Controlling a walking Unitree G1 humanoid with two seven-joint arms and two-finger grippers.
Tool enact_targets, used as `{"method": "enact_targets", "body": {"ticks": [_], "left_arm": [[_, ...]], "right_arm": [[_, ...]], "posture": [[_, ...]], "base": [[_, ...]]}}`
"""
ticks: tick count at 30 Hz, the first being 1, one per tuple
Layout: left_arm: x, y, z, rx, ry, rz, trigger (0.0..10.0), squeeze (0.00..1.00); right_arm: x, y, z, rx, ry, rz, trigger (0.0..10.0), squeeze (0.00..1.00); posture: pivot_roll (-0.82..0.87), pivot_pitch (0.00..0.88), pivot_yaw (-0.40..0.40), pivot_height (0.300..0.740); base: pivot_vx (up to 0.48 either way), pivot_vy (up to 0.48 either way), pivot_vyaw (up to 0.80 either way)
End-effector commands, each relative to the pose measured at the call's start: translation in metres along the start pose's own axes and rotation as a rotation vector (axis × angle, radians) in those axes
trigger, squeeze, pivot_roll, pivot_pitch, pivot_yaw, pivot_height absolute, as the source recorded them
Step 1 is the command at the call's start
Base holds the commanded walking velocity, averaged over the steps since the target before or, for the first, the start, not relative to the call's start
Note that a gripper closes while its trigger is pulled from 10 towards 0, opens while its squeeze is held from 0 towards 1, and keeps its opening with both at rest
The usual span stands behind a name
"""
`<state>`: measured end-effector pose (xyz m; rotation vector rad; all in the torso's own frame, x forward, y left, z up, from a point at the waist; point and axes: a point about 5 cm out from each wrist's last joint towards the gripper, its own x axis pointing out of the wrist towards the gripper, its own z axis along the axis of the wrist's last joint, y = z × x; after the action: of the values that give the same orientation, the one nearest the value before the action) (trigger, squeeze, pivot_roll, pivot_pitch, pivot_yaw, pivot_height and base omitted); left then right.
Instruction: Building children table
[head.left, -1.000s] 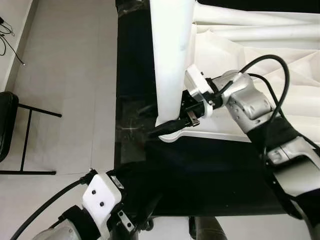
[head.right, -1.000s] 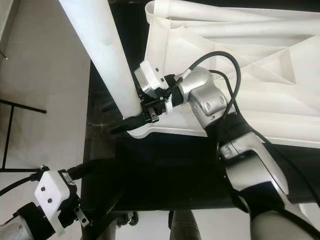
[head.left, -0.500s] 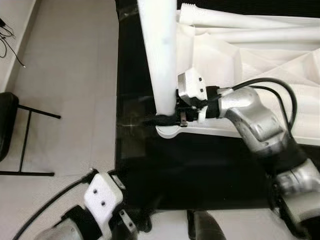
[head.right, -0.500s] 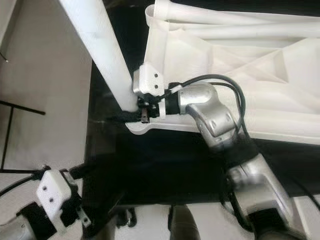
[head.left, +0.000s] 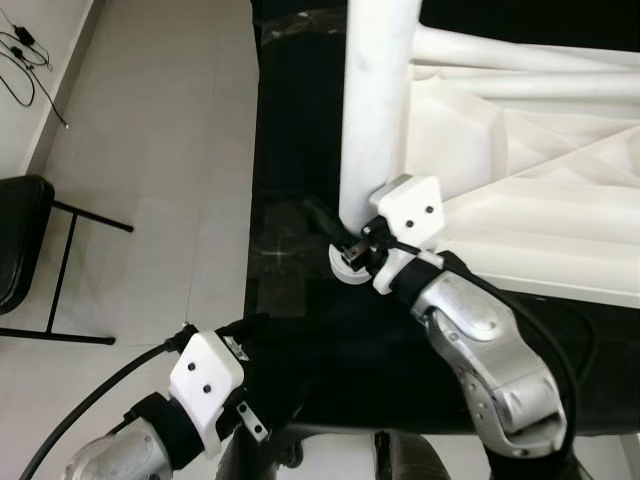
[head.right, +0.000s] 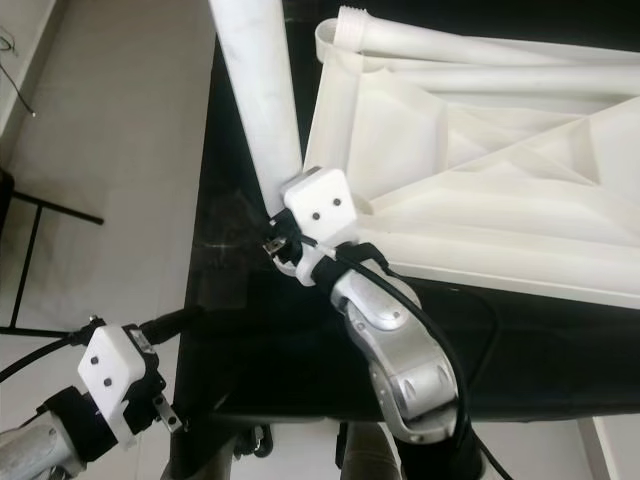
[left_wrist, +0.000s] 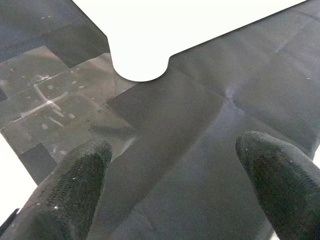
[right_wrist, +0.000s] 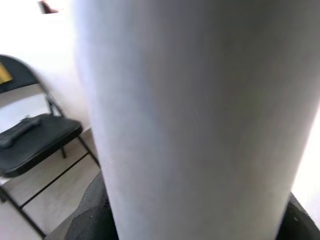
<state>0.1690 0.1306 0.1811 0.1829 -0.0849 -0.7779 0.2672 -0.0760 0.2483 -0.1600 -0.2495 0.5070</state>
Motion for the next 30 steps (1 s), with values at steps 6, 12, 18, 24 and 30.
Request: {"method": "enact_targets", "body": {"ticks": [6, 12, 18, 24, 30], "left_arm": [[0.000, 0.005, -0.008, 0.012, 0.018, 0.008, 10.0, 0.00], [-0.002, 0.023, -0.007, 0.059, 0.013, 0.096, 10.0, 0.00], [-0.002, 0.030, -0.003, 0.076, 0.004, 0.120, 10.0, 0.00], [0.009, 0.060, 0.042, 0.097, -0.162, 0.161, 10.0, 0.00], [0.020, 0.063, 0.067, 0.067, -0.259, 0.099, 10.0, 0.00]], "right_arm": [[-0.008, -0.012, -0.049, 0.072, 0.246, -0.127, 10.0, 0.00], [-0.007, -0.013, -0.045, 0.136, 0.133, -0.096, 10.0, 0.00], [-0.011, -0.013, -0.045, 0.154, 0.114, -0.070, 10.0, 0.00], [-0.021, -0.009, -0.047, 0.120, 0.084, 0.034, 10.0, 0.00], [-0.022, -0.004, -0.049, 0.121, 0.062, 0.058, 10.0, 0.00]], "posture": [[0.01, 0.374, 0.092, 0.740], [0.02, 0.342, 0.104, 0.740], [0.02, 0.334, 0.114, 0.740], [0.02, 0.315, 0.129, 0.740], [0.02, 0.304, 0.138, 0.740]], "base": [[0.000, 0.000, 0.00], [0.000, 0.000, 0.00], [0.000, 0.000, 0.00], [0.000, 0.000, 0.00], [0.000, 0.000, 0.00]]}}
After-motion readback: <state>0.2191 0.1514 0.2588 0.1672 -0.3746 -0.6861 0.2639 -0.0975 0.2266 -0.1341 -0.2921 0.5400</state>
